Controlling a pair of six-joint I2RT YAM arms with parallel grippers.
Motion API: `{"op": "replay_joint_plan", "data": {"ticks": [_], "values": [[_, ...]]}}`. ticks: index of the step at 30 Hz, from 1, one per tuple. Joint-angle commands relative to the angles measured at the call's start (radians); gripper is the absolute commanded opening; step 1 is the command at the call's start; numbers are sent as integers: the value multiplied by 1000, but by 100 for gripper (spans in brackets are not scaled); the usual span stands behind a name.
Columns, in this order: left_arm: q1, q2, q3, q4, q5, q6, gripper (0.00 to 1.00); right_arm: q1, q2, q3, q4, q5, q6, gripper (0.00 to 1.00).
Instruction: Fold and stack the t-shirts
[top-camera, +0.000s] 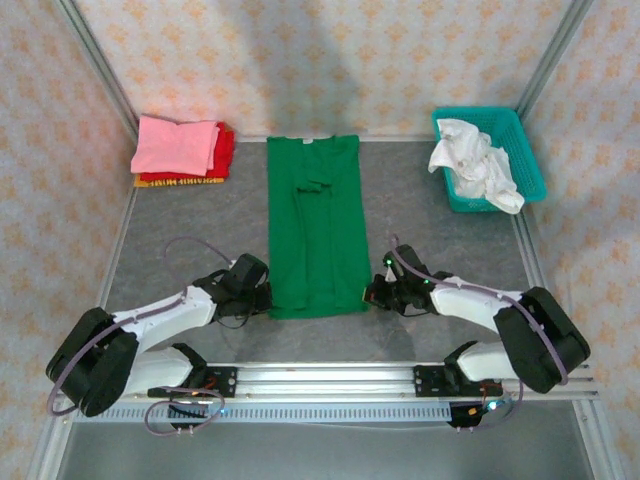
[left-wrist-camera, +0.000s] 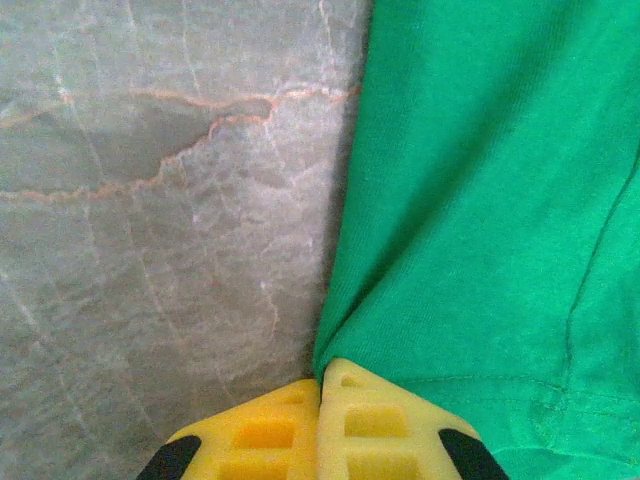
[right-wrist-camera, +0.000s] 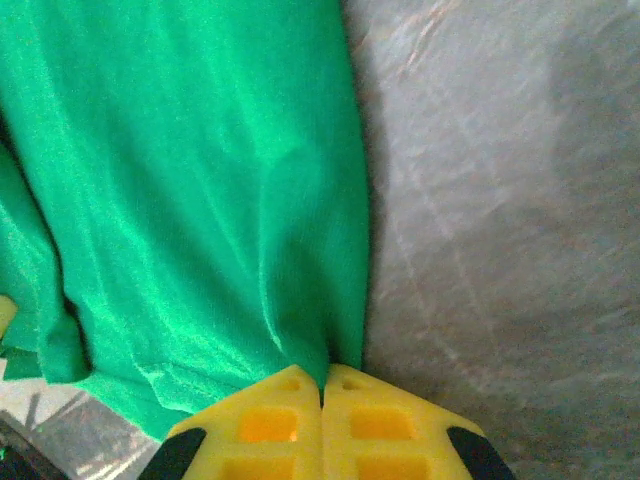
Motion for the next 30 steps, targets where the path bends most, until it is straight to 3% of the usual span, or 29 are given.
{"op": "replay_joint_plan", "data": {"ticks": [1, 7, 13, 18, 30], "values": [[-24, -33, -21, -135, 9, 10, 0, 30, -45, -35, -48, -22, -4, 0], [-29, -184, -22, -227, -10, 9, 0, 32, -152, -29, -105, 20, -7, 0], [7, -174, 135, -314, -13, 51, 0, 24, -101, 127, -186, 77, -48, 0], [133, -67, 269, -284, 42, 141, 0, -30, -5, 276, -212, 110, -101, 0], [269, 387, 726, -250, 31, 374, 0, -142, 353, 707, -300, 134, -253, 0]]}}
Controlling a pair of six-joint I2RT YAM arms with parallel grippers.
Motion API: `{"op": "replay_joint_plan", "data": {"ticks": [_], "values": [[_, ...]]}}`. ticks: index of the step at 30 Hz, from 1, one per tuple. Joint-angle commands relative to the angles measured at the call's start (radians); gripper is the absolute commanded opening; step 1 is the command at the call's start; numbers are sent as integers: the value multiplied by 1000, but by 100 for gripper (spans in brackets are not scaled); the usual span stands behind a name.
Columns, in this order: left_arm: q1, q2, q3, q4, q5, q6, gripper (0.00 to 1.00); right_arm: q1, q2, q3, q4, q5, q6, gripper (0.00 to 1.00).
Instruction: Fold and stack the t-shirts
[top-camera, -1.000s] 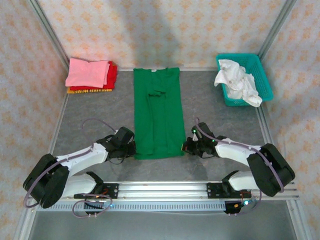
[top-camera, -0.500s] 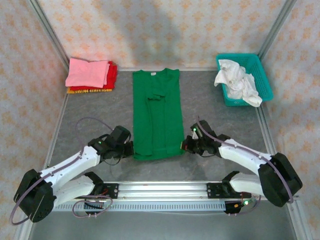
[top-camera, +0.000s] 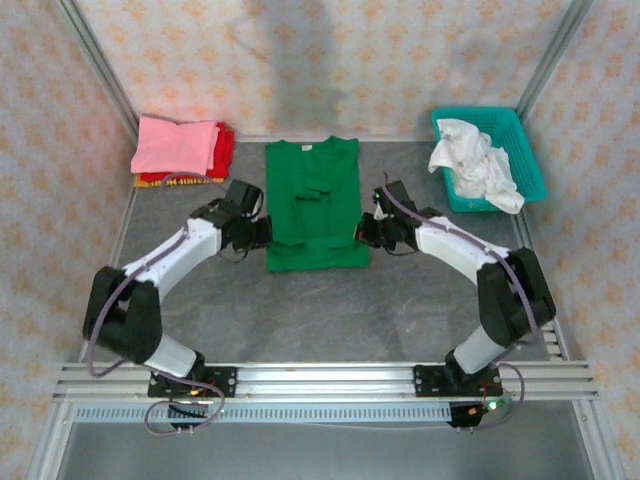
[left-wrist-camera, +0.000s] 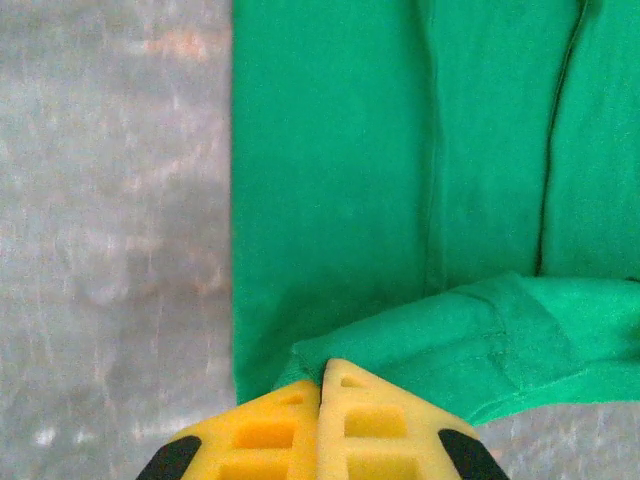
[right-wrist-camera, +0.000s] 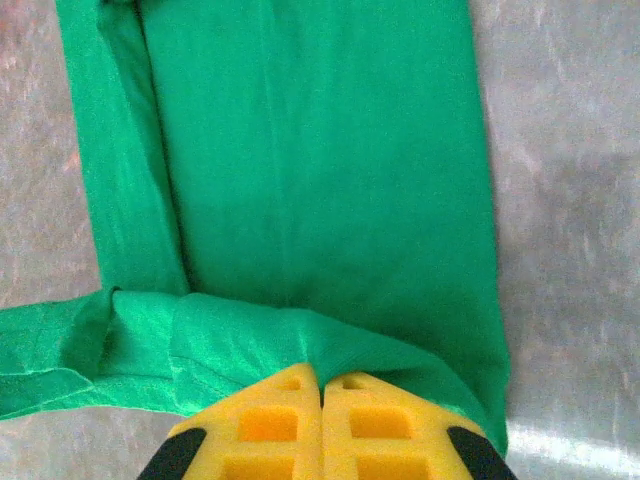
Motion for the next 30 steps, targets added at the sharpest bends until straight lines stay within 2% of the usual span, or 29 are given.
{"op": "replay_joint_plan", "data": {"ticks": [1, 10, 19, 26, 27, 28, 30], "values": [[15, 73, 121, -22, -33, 100, 0, -24, 65, 111, -52, 38, -67, 0], [49, 256, 307, -65, -51, 152, 0, -81, 243, 333, -92, 40, -118, 0], [68, 294, 345, -62, -68, 153, 0, -95, 346, 462, -127, 32, -146, 0], [78, 367, 445, -83, -77, 165, 0, -102, 424, 566, -138, 36, -153, 0], [82, 406, 470, -84, -82, 166, 0, -105, 441, 586, -138, 41, -149, 1], [86, 436, 507, -91, -92, 163, 0, -109, 465, 617, -133, 45, -148, 9], [102, 503, 601, -119, -125, 153, 30, -125, 533, 722, -163, 41, -144, 33]]}}
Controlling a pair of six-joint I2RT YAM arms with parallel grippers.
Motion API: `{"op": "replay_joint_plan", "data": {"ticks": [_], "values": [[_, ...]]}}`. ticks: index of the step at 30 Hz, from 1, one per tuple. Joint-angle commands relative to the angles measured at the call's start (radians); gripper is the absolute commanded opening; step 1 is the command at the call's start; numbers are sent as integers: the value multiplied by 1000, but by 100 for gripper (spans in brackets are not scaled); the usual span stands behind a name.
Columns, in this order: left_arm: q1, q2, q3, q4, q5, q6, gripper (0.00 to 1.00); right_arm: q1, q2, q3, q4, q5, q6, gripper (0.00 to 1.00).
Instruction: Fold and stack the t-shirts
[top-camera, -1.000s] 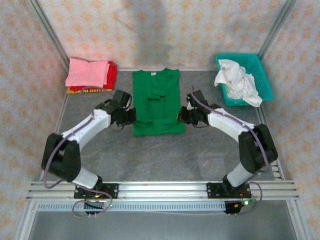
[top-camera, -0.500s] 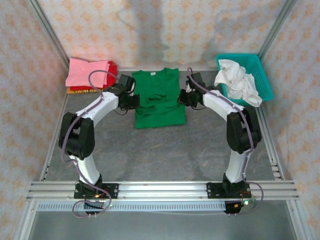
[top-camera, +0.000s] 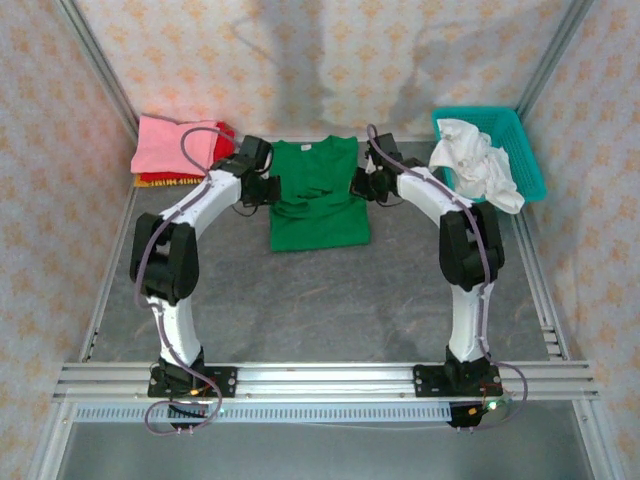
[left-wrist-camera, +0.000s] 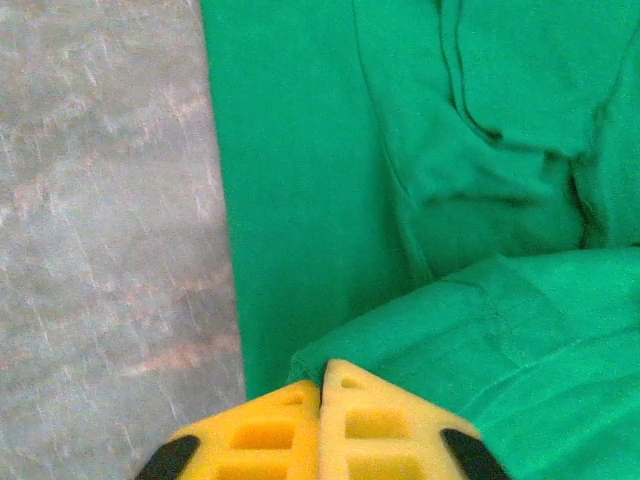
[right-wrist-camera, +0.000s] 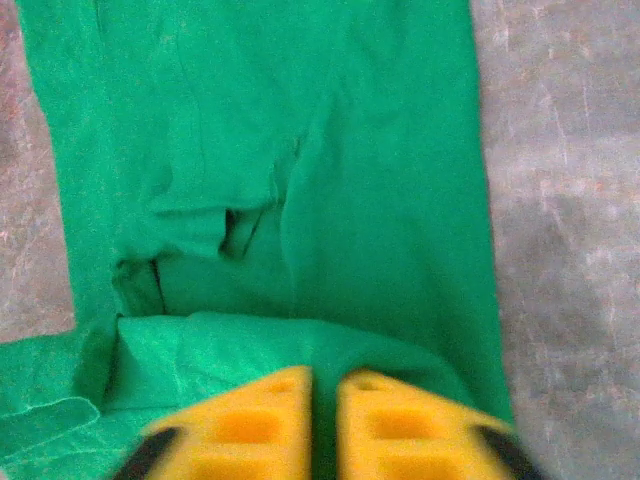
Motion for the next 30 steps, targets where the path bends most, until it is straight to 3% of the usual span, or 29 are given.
{"op": "replay_joint_plan", "data": {"ticks": [1, 4, 6, 9, 12, 15, 18, 21, 30], "values": [[38, 113, 151, -73, -79, 1, 43, -33, 108, 184, -62, 4, -19, 36], [55, 169, 266, -127, -119, -26, 47, -43, 203, 403, -190, -17, -38, 33], [52, 117, 212, -79, -142, -61, 47, -42, 184, 420, -211, -31, -49, 32], [33, -30, 17, 50, -139, -89, 47, -31, 53, 230, -129, -57, -39, 27], [-25, -168, -174, 140, -146, -73, 39, -4, -101, -71, 39, -82, -13, 16], [-95, -235, -333, 243, -84, -38, 32, 27, -188, -299, 198, -119, 29, 6], [-136, -210, -399, 308, -18, -15, 21, 43, -190, -404, 306, -128, 56, 2], [-148, -124, -351, 289, 57, -9, 11, 50, -155, -406, 325, -107, 63, 0], [-176, 35, -243, 323, 13, -11, 11, 61, -78, -382, 391, -63, 89, 0]]}}
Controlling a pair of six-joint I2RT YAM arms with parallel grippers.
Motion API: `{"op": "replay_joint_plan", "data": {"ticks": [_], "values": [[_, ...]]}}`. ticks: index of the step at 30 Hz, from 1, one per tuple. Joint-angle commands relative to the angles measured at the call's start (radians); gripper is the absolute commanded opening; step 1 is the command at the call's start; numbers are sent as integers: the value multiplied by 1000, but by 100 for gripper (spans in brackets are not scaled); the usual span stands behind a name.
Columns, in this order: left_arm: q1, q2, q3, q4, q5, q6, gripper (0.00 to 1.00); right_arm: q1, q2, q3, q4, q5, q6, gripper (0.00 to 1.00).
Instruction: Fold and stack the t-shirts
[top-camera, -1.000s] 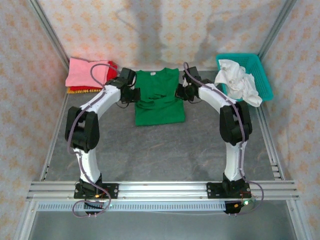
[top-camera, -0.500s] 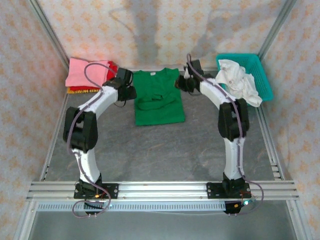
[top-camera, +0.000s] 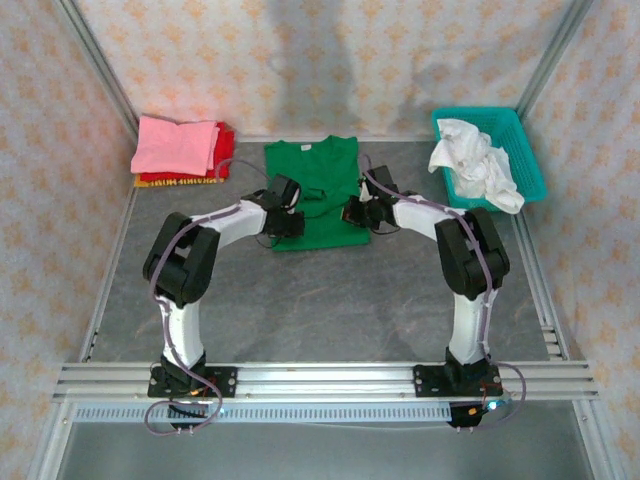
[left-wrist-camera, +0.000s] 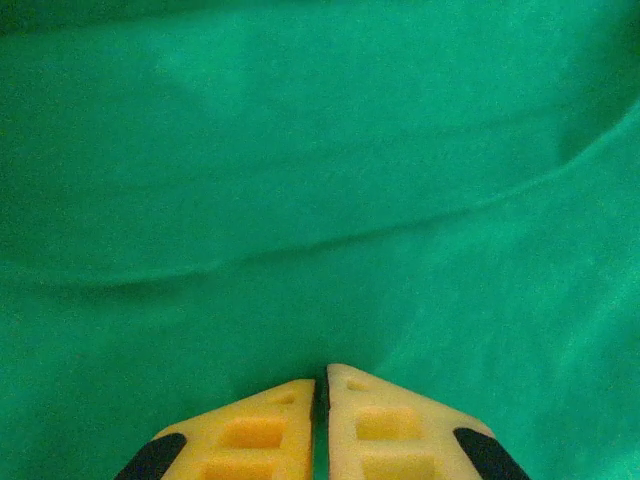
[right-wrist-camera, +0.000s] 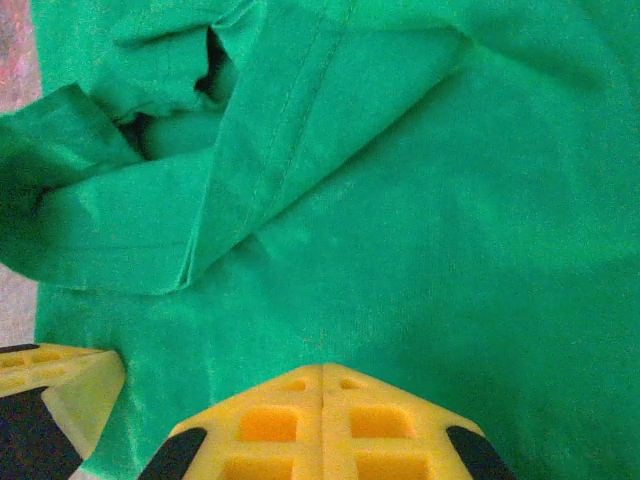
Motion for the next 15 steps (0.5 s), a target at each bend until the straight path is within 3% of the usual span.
{"op": "replay_joint_plan", "data": {"ticks": [1, 15], "values": [[-6, 43, 76, 26, -32, 11, 11, 3, 34, 28, 60, 39, 24, 0], [63, 295, 492, -144, -139, 125, 9, -1, 75, -28, 95, 80, 42, 0]]}}
